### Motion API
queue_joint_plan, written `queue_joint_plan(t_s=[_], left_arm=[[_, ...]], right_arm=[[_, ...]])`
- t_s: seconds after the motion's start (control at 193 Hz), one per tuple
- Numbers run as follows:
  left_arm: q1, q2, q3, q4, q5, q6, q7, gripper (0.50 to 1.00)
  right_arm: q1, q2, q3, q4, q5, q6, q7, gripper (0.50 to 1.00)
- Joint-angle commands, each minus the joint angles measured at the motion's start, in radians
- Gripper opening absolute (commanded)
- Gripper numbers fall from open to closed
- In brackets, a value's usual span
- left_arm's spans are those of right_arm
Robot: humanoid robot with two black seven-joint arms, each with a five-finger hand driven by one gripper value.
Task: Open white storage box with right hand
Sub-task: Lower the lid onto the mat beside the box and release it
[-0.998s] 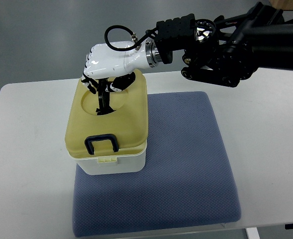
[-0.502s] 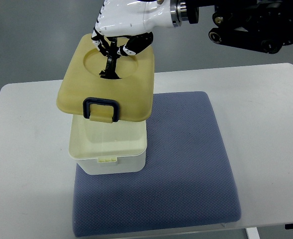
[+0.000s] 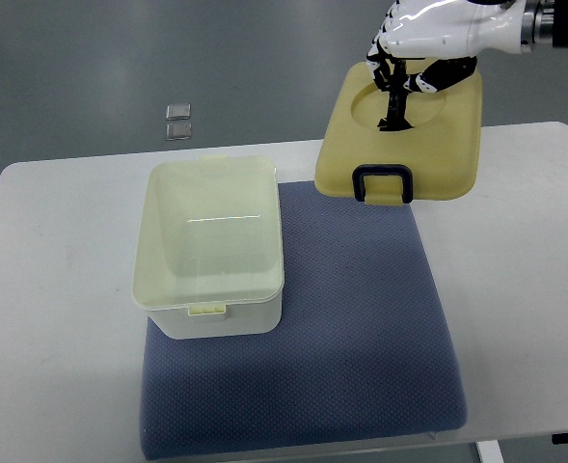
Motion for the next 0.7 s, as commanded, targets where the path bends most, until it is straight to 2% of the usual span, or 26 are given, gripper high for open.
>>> queue_joint_plan(t_s=[0.0, 0.155, 0.352, 0.693], left_arm=[[-0.002, 0.000, 0.001, 0.000, 0.002, 0.000, 0.000, 1.000], [-0.002, 0.000, 0.001, 0.002, 0.000, 0.000, 0.000, 1.000], [-0.002, 0.000, 0.003, 0.008, 0.000, 0.000, 0.001, 1.000], [0.000, 0.000, 0.000, 0.014, 0.000, 0.002, 0.001, 1.000]], right_arm=[[-0.068, -0.021, -0.029, 0.000, -0.012, -0.049, 0.000, 0.500], [-0.180, -0.015, -0.051, 0.011, -0.016, -0.131, 0.000, 0.500], [-0.212, -0.014, -0.042, 0.080, -0.012, -0.156, 0.000, 0.500], [-0.333, 0.080, 0.023, 0.077, -0.011, -0.168, 0.000, 0.500]])
